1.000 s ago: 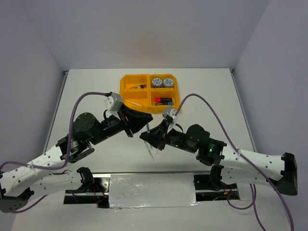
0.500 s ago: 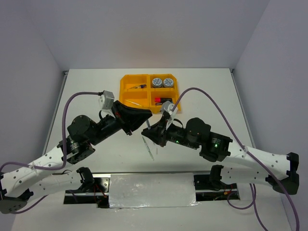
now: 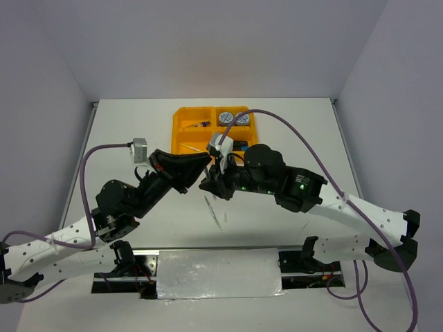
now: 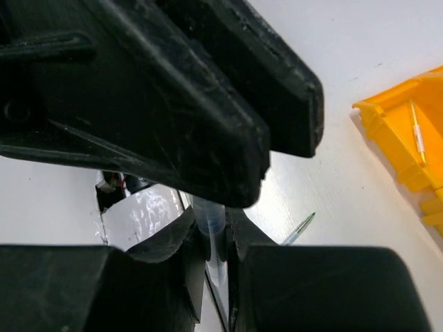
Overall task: Sort the stationery into containers
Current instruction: Close the pen cap on the pen, then place the pen in the storage box, then pick up the pen from the center of the board, then pick up the pen cap from the center of the board, then close the pen cap on the pen.
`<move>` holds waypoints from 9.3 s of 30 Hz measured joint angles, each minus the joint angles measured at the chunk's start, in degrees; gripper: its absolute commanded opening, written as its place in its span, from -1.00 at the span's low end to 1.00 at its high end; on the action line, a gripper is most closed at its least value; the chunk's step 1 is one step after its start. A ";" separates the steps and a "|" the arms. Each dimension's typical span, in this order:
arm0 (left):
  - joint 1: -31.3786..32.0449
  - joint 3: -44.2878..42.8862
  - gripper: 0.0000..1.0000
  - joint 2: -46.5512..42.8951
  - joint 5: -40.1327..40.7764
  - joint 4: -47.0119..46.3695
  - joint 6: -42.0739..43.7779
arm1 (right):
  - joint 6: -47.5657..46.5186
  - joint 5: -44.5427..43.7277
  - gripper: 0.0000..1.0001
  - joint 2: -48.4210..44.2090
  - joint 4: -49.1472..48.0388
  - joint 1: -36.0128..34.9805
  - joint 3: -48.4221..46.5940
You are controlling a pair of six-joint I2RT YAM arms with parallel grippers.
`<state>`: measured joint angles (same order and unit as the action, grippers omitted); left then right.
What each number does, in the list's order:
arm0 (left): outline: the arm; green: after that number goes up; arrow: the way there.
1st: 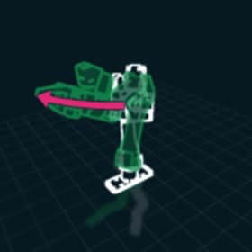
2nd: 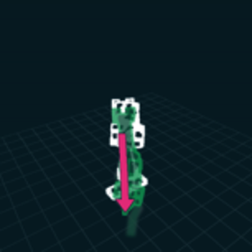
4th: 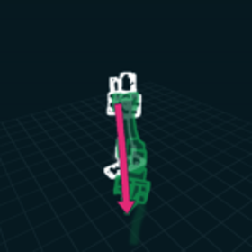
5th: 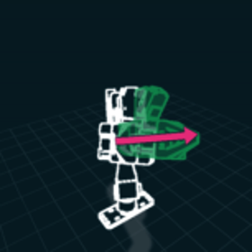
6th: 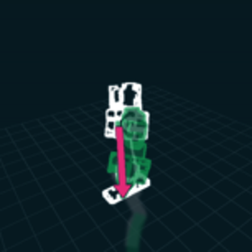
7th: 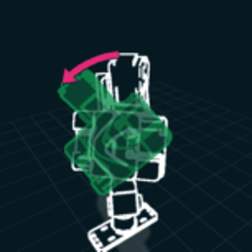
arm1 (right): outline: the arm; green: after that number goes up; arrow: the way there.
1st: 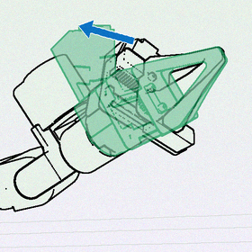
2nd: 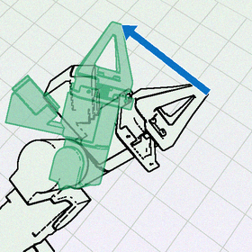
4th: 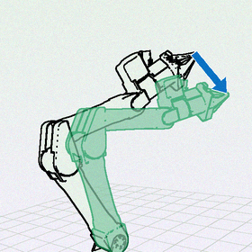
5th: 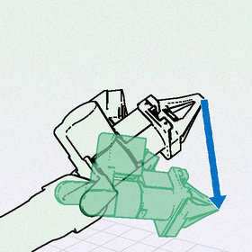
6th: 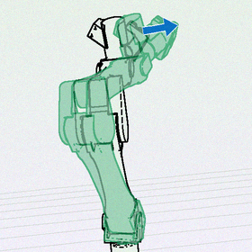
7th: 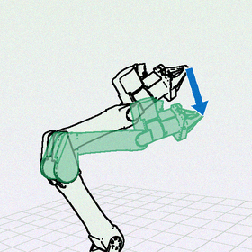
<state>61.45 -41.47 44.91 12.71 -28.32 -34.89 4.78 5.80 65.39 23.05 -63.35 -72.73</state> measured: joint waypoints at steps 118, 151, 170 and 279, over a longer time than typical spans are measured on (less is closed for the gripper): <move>-1.75 -14.14 0.99 -12.52 44.89 85.26 -10.29 | 26.95 -16.98 -0.62 40.30 4.33 1.03 6.47; 4.17 -25.24 0.56 46.42 21.29 70.03 -31.85 | 28.89 -24.28 -0.87 -26.23 21.20 26.64 29.35; 5.14 -30.64 0.22 63.06 15.69 64.61 -34.51 | 27.30 -20.22 -0.86 -26.95 21.09 26.64 30.40; -4.11 11.04 -0.03 7.80 0.81 -2.69 -8.04 | 19.96 -11.89 -1.00 -20.76 -36.37 2.10 43.69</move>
<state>57.34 -30.44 52.71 13.52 -31.00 -42.94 24.73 -6.09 44.62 -13.32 -61.25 -29.04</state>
